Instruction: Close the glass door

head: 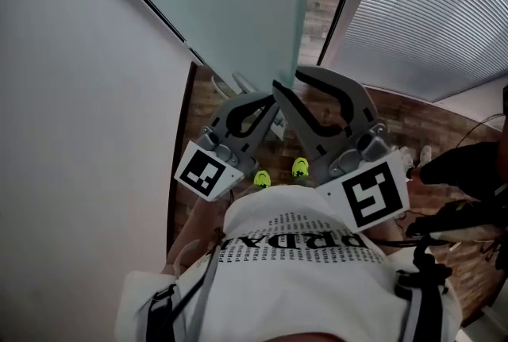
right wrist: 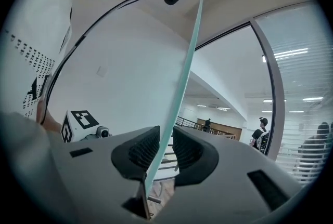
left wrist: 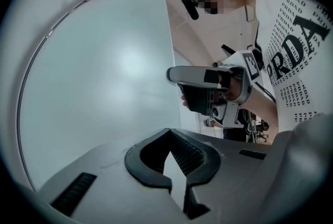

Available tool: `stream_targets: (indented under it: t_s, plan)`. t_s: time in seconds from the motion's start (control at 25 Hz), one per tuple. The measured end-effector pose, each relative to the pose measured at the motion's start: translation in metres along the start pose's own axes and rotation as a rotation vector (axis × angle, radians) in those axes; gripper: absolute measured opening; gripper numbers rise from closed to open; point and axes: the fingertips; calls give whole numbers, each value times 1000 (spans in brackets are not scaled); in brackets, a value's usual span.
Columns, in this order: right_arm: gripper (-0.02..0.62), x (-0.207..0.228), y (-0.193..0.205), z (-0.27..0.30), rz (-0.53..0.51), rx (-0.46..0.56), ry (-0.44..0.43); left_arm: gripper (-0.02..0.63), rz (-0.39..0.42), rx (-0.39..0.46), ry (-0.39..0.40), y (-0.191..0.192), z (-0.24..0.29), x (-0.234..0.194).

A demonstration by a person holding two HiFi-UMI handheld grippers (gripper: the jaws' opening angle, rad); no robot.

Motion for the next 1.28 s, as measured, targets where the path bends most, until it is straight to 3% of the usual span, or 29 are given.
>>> stream_targets:
  t_s: [0.2,0.32,0.76,1.0,1.28]
  plan:
    - [61,-16,15,-8,-51,-1,-61,2,25,30,-54,17,-4,9]
    - [61,0,24,-7,-56,0,-78,2,39,25,-66,19,13,3]
    - [61,61,26,-23,-13,5,-7,2,51,24,5,-2,69,8]
    - [61,33,27,-21,-10,-17,52,2,70,50,79,8,44,11]
    - [61,-36,-57,4,-54,9,22,2,71,92,97,-44,-49,8]
Point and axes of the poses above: the fingertips, and each gripper's own axes: z forward along the fingers, x to its right, y out of its underside, and after that the axes turned 2 degrees about -z, right-handed
